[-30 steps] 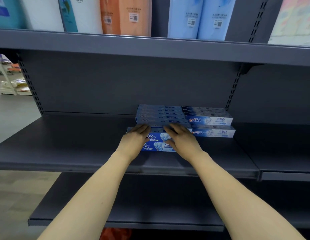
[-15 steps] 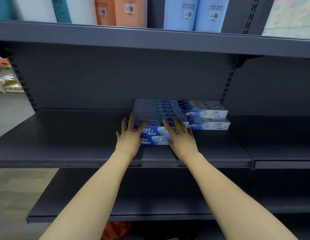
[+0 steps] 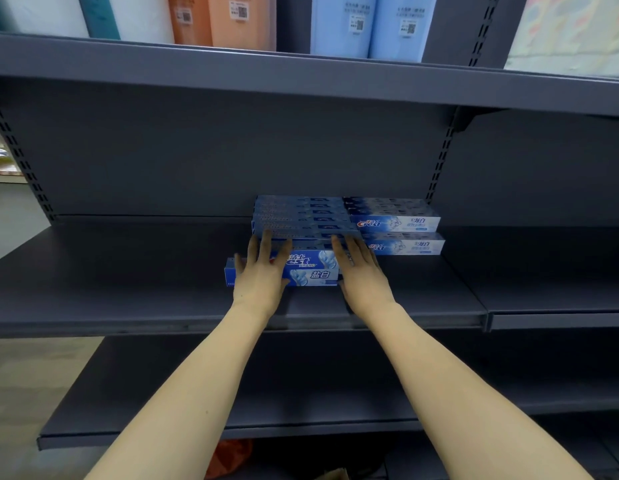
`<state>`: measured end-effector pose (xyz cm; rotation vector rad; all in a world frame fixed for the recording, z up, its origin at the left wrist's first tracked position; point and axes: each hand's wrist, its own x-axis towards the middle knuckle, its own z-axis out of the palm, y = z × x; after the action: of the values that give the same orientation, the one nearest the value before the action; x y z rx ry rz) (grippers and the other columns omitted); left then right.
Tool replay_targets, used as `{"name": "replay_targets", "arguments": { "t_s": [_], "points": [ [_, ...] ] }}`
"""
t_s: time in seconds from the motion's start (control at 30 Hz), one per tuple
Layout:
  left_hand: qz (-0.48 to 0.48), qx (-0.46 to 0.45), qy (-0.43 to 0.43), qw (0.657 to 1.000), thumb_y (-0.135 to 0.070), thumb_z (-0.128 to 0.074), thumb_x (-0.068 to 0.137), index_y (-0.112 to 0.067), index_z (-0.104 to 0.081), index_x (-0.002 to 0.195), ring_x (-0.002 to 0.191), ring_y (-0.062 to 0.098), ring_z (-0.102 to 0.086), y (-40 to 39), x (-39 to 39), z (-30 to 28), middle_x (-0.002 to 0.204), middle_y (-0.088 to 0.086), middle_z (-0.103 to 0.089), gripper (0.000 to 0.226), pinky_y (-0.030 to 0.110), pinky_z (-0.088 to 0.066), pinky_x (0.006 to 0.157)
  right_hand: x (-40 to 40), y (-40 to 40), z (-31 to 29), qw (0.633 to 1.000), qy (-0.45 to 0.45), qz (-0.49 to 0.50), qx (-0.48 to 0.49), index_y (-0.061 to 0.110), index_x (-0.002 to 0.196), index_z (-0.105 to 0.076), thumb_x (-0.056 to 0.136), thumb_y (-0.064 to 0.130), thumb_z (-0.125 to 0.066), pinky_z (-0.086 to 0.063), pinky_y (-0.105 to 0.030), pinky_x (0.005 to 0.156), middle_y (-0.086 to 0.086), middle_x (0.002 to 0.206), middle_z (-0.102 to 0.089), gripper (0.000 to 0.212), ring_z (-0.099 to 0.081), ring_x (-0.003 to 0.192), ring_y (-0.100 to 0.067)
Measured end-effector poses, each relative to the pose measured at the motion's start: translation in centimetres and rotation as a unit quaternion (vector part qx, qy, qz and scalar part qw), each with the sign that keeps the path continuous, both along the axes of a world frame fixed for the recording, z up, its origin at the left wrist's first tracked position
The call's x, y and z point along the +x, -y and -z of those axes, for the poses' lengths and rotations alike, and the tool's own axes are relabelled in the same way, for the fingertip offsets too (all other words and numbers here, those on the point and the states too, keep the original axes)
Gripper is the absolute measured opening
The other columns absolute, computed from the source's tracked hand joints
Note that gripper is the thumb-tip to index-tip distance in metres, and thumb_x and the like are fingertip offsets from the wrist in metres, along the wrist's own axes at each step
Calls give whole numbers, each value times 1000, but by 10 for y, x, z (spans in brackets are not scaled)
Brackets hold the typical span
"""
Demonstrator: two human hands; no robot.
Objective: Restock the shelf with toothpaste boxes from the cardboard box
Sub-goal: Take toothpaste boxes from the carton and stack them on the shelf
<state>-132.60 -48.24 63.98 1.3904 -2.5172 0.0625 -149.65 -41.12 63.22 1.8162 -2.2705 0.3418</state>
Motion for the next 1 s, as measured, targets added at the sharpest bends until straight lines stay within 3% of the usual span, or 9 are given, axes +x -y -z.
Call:
{"name": "replay_targets", "arguments": {
  "t_s": [0.1,0.23,0.33,0.43,0.57,0.67,0.73,0.9,1.0],
  "points": [
    [-16,-11,4,1000,-43,-49,94,-31,-10,151,145,35,7,2,6,-3,158,9,6,70,58,-12,113,3,2,0,1000,3,-2,-10,14,152,-1,92,4,-52,-8,-39,121,-11,158,-8,80,-4,147,-27],
    [-31,-4,3,1000,-50,-48,93,-31,-11,151,144,39,6,8,14,-5,158,9,10,71,58,-13,113,10,8,3,1000,4,-16,-26,12,152,-1,94,4,-51,-7,-37,120,-11,158,-8,77,-5,147,-27],
    [-45,-4,16,999,-54,-49,90,-36,-8,150,142,43,-9,9,19,-4,158,10,8,75,60,-15,112,12,11,4,1000,-4,-13,-28,11,152,-2,94,6,-51,-7,-38,119,-12,158,-9,76,-6,147,-28],
    [-71,3,30,997,-59,-48,88,-41,-2,149,133,41,-34,9,23,-2,158,11,8,78,61,-20,109,18,10,3,999,-24,-14,-26,11,152,-11,92,9,-55,-18,-43,117,-12,156,-18,74,-15,145,-29],
    [-87,21,29,996,-59,-49,88,-44,2,148,134,44,-31,7,22,0,158,10,12,80,60,-23,108,22,9,5,997,-54,31,-43,15,145,-37,74,16,-76,-39,-53,101,-11,144,-45,80,-41,133,-34],
    [-99,20,18,995,-58,-51,88,-43,2,148,130,46,-34,6,19,2,157,11,11,81,57,-31,105,18,8,5,998,-61,21,-17,23,150,-21,85,19,-66,-27,-56,110,-11,153,-31,79,-28,140,-38],
    [-96,24,1,995,-56,-53,87,-41,-1,149,127,45,-39,6,17,3,157,13,9,82,51,-39,100,16,7,4,997,-63,27,-22,25,150,-23,83,19,-68,-28,-56,109,-11,152,-33,81,-31,137,-40],
    [-87,28,-11,996,-55,-53,88,-39,-2,149,128,45,-37,4,15,4,157,13,7,81,49,-40,99,13,4,4,998,-53,14,-12,28,152,-2,94,22,-52,-13,-50,117,-8,159,-11,76,-12,145,-36],
    [-83,21,-13,996,-56,-53,87,-39,0,149,127,45,-37,4,17,4,157,13,8,83,49,-40,99,12,2,3,998,-59,15,-20,29,151,2,95,23,-50,-11,-49,117,-8,159,-9,77,-9,145,-34]
  ]
}}
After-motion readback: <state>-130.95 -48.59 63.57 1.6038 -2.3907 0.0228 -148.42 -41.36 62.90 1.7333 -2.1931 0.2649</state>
